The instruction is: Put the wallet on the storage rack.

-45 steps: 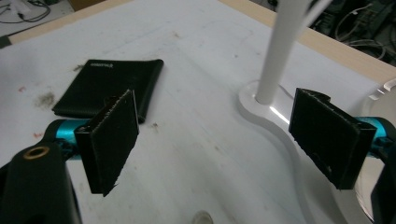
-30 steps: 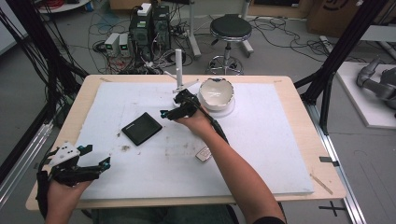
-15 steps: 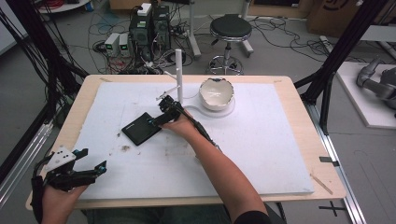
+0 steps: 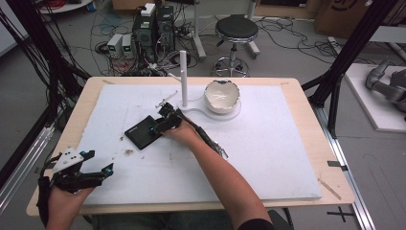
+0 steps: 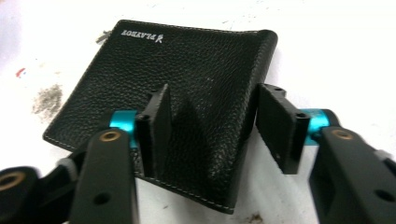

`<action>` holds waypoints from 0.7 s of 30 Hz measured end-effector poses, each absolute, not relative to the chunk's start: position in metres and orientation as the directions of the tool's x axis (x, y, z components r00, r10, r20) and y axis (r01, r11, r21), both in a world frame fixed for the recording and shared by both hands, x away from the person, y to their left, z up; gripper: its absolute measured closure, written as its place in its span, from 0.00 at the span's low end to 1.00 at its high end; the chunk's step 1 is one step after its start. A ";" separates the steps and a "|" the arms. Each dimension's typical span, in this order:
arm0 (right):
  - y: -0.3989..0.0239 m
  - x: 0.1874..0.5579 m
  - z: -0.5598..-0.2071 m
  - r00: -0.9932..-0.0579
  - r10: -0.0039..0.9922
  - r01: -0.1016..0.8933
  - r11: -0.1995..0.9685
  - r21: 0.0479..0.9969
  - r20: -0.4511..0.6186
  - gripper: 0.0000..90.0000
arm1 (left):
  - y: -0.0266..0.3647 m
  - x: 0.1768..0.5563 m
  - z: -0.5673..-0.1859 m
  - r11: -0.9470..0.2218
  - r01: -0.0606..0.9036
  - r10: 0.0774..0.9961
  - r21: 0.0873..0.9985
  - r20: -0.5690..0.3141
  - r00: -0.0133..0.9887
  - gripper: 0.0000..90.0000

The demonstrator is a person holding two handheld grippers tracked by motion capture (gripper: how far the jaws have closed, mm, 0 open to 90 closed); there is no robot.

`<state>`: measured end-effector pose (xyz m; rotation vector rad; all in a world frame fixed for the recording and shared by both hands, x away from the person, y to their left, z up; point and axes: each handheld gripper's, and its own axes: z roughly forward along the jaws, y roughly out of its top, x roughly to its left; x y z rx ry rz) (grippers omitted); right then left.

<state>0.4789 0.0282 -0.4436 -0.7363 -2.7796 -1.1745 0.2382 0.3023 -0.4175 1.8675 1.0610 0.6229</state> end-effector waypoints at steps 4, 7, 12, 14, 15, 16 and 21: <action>0.025 0.481 -0.445 -0.877 0.411 0.464 0.585 0.665 0.249 0.67 | 0.300 0.239 -0.418 -0.255 0.421 0.858 0.871 0.003 0.514 0.18; 0.022 0.482 -0.443 -0.875 0.415 0.464 0.578 0.671 0.248 0.81 | 0.300 0.240 -0.418 -0.260 0.422 0.856 0.868 0.005 0.517 0.18; 0.021 0.482 -0.440 -0.876 0.413 0.461 0.573 0.677 0.248 0.90 | 0.301 0.239 -0.418 -0.260 0.422 0.858 0.869 0.008 0.513 0.18; 0.020 0.482 -0.439 -0.877 0.415 0.458 0.572 0.680 0.242 0.91 | 0.302 0.239 -0.418 -0.258 0.423 0.858 0.868 0.005 0.513 0.18; 0.020 0.481 -0.438 -0.878 0.416 0.456 0.572 0.682 0.237 0.91 | 0.302 0.239 -0.419 -0.258 0.424 0.859 0.868 0.005 0.513 0.18; 0.020 0.480 -0.436 -0.876 0.420 0.458 0.570 0.682 0.237 0.91 | 0.303 0.239 -0.419 -0.259 0.424 0.859 0.868 0.006 0.512 0.18; 0.018 0.477 -0.427 -0.879 0.417 0.446 0.550 0.706 0.230 0.92 | 0.301 0.240 -0.420 -0.261 0.427 0.855 0.866 0.002 0.519 0.18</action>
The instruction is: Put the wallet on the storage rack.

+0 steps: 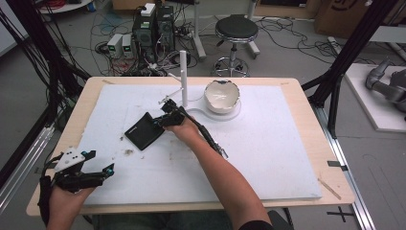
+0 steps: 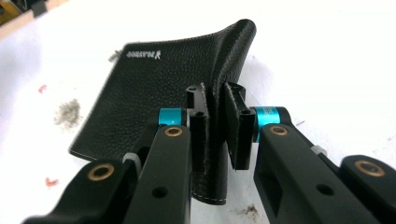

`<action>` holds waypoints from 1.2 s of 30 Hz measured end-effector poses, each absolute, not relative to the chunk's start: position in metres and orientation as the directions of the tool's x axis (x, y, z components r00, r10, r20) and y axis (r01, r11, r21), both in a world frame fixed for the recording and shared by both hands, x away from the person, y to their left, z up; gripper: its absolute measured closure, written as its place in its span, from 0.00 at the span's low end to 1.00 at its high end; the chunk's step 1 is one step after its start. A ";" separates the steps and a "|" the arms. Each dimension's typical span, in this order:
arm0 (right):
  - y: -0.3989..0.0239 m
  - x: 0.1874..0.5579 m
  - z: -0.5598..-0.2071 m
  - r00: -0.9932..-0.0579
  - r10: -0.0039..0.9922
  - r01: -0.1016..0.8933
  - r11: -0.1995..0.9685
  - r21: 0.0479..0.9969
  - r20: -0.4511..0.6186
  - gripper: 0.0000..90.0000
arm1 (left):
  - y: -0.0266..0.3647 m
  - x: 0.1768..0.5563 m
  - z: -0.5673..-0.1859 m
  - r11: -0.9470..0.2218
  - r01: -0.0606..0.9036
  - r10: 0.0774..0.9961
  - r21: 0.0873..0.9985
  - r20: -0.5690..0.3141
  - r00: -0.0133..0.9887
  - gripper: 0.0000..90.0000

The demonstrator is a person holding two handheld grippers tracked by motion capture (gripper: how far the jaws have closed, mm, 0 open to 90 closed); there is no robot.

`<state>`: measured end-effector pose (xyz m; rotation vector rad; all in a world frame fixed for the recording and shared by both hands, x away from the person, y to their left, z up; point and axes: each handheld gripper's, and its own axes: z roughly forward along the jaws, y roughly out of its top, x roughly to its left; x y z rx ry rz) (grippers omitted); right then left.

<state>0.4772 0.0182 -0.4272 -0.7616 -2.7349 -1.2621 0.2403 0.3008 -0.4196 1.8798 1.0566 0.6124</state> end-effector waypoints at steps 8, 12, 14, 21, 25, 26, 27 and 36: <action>0.011 0.470 -0.406 -0.893 0.415 0.397 0.538 0.744 0.176 0.93 | 0.297 0.243 -0.419 -0.268 0.421 0.850 0.866 0.007 0.527 0.18; 0.004 0.467 -0.394 -0.898 0.413 0.371 0.530 0.762 0.150 0.93 | 0.296 0.246 -0.418 -0.262 0.419 0.850 0.870 0.002 0.527 0.18; -0.003 0.464 -0.384 -0.902 0.411 0.350 0.525 0.776 0.129 0.93 | 0.294 0.249 -0.418 -0.265 0.415 0.844 0.870 0.001 0.537 0.18; -0.024 0.454 -0.364 -0.906 0.413 0.316 0.517 0.796 0.091 0.94 | 0.288 0.257 -0.417 -0.268 0.408 0.832 0.873 -0.005 0.555 0.18; -0.042 0.450 -0.352 -0.902 0.426 0.304 0.503 0.809 0.074 0.94 | 0.284 0.263 -0.417 -0.272 0.404 0.824 0.873 -0.006 0.567 0.18; -0.047 0.448 -0.349 -0.900 0.431 0.301 0.501 0.812 0.068 0.94 | 0.282 0.264 -0.417 -0.270 0.404 0.823 0.874 -0.008 0.568 0.18; -0.053 0.447 -0.345 -0.897 0.437 0.296 0.497 0.816 0.059 0.94 | 0.281 0.266 -0.417 -0.268 0.403 0.822 0.875 -0.010 0.570 0.18; -0.101 0.436 -0.321 -0.871 0.491 0.287 0.465 0.837 0.025 0.94 | 0.267 0.282 -0.418 -0.280 0.397 0.798 0.874 -0.018 0.603 0.18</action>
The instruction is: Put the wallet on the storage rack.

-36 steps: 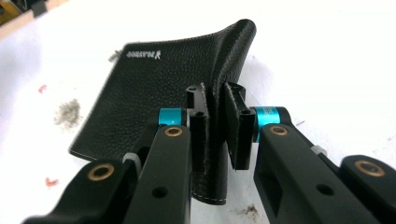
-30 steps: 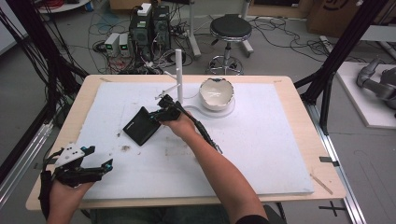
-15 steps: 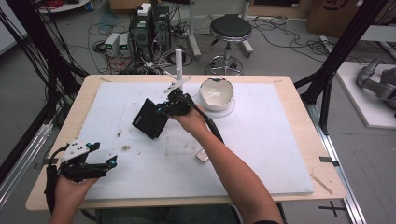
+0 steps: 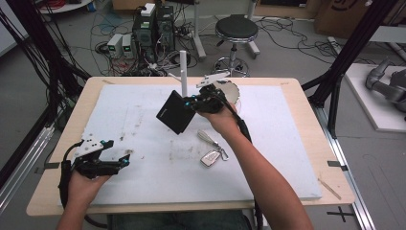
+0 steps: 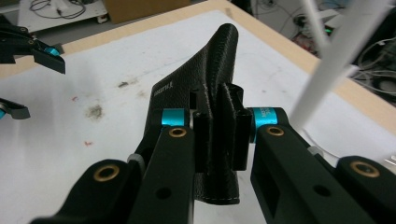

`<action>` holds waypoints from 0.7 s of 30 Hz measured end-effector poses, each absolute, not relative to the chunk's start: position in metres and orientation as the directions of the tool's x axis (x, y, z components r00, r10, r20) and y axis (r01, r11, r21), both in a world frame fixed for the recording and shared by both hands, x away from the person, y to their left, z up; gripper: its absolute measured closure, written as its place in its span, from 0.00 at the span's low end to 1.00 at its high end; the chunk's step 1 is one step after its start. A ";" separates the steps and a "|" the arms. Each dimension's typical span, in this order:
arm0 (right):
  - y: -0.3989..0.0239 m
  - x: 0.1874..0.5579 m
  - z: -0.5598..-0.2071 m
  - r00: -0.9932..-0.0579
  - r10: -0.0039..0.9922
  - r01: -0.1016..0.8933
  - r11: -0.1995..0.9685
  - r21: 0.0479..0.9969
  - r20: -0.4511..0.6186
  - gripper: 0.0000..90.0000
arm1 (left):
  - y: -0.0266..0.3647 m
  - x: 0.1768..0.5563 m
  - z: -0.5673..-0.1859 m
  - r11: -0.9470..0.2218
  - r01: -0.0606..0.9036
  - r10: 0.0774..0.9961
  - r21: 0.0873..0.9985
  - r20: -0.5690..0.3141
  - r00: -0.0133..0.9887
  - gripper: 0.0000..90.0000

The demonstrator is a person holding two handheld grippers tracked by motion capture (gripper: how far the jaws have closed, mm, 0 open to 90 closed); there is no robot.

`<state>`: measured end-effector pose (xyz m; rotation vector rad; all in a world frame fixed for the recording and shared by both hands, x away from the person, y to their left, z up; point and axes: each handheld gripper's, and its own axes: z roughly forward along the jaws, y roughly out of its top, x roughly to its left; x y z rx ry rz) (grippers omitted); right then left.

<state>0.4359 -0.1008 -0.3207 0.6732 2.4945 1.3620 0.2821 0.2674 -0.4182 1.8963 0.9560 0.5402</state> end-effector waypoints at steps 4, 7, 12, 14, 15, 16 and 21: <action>-0.127 0.434 -0.313 -0.849 0.529 0.286 0.455 0.843 0.003 0.94 | 0.260 0.288 -0.417 -0.290 0.385 0.786 0.876 -0.012 0.618 0.18; -0.140 0.432 -0.308 -0.833 0.553 0.294 0.441 0.848 0.001 0.94 | 0.255 0.292 -0.417 -0.296 0.386 0.778 0.874 -0.014 0.628 0.18; -0.160 0.432 -0.298 -0.810 0.586 0.293 0.430 0.854 -0.016 0.94 | 0.250 0.297 -0.417 -0.302 0.383 0.771 0.873 -0.013 0.637 0.18; -0.164 0.433 -0.296 -0.806 0.592 0.293 0.427 0.855 -0.019 0.94 | 0.249 0.298 -0.417 -0.301 0.381 0.769 0.874 -0.014 0.640 0.18; -0.171 0.434 -0.292 -0.797 0.604 0.294 0.420 0.859 -0.023 0.94 | 0.249 0.298 -0.417 -0.304 0.383 0.769 0.872 -0.013 0.639 0.18; -0.175 0.435 -0.290 -0.790 0.612 0.302 0.417 0.857 -0.019 0.94 | 0.248 0.298 -0.418 -0.302 0.384 0.769 0.872 -0.015 0.639 0.18; -0.189 0.442 -0.282 -0.765 0.644 0.301 0.400 0.865 -0.032 0.94 | 0.250 0.298 -0.418 -0.304 0.385 0.771 0.871 -0.012 0.636 0.18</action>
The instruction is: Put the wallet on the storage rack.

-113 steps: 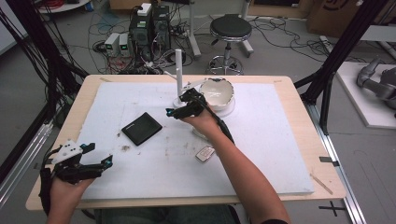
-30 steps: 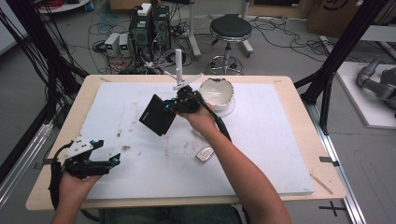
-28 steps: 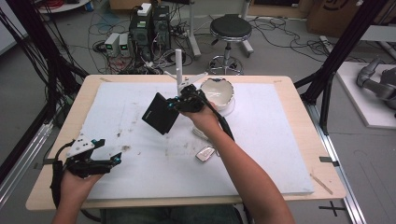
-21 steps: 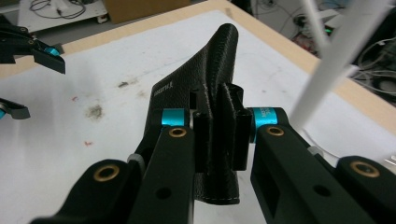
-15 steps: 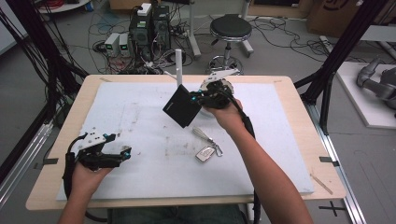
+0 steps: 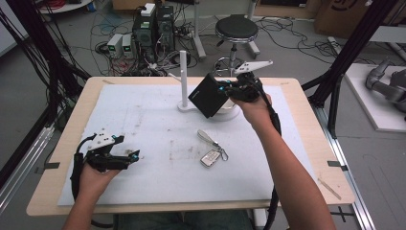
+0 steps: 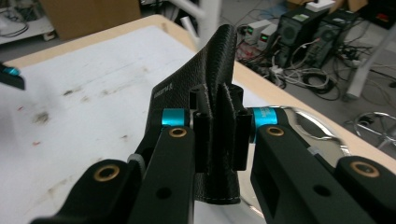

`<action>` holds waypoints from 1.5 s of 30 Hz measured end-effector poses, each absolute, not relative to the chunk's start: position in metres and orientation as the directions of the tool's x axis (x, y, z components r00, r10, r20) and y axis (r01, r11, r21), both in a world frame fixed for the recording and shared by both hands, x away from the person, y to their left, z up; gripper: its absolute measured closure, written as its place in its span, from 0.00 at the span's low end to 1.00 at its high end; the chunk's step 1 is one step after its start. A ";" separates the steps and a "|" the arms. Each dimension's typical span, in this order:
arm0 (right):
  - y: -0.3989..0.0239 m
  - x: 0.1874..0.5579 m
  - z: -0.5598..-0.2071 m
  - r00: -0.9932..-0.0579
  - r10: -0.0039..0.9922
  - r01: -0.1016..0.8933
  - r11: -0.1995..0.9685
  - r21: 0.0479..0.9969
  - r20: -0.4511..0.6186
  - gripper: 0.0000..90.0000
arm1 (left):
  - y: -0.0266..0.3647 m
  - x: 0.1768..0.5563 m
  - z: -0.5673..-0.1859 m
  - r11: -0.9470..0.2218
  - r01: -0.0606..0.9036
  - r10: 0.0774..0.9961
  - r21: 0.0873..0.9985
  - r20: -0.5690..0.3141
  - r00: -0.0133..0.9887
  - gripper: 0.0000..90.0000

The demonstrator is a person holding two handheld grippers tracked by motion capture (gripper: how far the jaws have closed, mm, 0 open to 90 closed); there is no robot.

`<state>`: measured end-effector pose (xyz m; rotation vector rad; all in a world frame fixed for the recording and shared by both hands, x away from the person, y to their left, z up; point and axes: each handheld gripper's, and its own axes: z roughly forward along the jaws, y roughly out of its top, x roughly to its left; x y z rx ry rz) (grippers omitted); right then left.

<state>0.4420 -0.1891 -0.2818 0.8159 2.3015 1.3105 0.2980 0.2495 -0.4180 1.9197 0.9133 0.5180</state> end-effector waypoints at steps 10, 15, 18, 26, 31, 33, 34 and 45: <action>-0.217 0.465 -0.268 -0.691 0.720 0.318 0.374 0.871 -0.057 0.94 | 0.256 0.294 -0.418 -0.294 0.391 0.783 0.872 -0.015 0.622 0.18; -0.222 0.477 -0.270 -0.659 0.750 0.341 0.369 0.865 -0.060 0.94 | 0.258 0.293 -0.419 -0.292 0.392 0.786 0.872 -0.014 0.618 0.18; -0.222 0.481 -0.272 -0.650 0.757 0.339 0.369 0.865 -0.068 0.94 | 0.259 0.292 -0.419 -0.291 0.392 0.788 0.873 -0.014 0.615 0.18; -0.216 0.489 -0.276 -0.632 0.770 0.346 0.385 0.856 -0.091 0.94 | 0.259 0.291 -0.419 -0.292 0.392 0.788 0.872 -0.013 0.616 0.18; -0.217 0.493 -0.280 -0.620 0.778 0.362 0.397 0.843 -0.100 0.94 | 0.259 0.291 -0.419 -0.291 0.393 0.787 0.872 -0.016 0.617 0.18; -0.217 0.493 -0.282 -0.615 0.783 0.375 0.400 0.836 -0.098 0.94 | 0.259 0.291 -0.419 -0.292 0.392 0.787 0.872 -0.015 0.617 0.18; -0.217 0.495 -0.285 -0.615 0.781 0.375 0.410 0.831 -0.108 0.94 | 0.260 0.291 -0.419 -0.291 0.394 0.788 0.872 -0.015 0.616 0.18; -0.218 0.499 -0.306 -0.603 0.789 0.390 0.419 0.820 -0.117 0.93 | 0.259 0.290 -0.420 -0.296 0.398 0.787 0.868 -0.014 0.617 0.18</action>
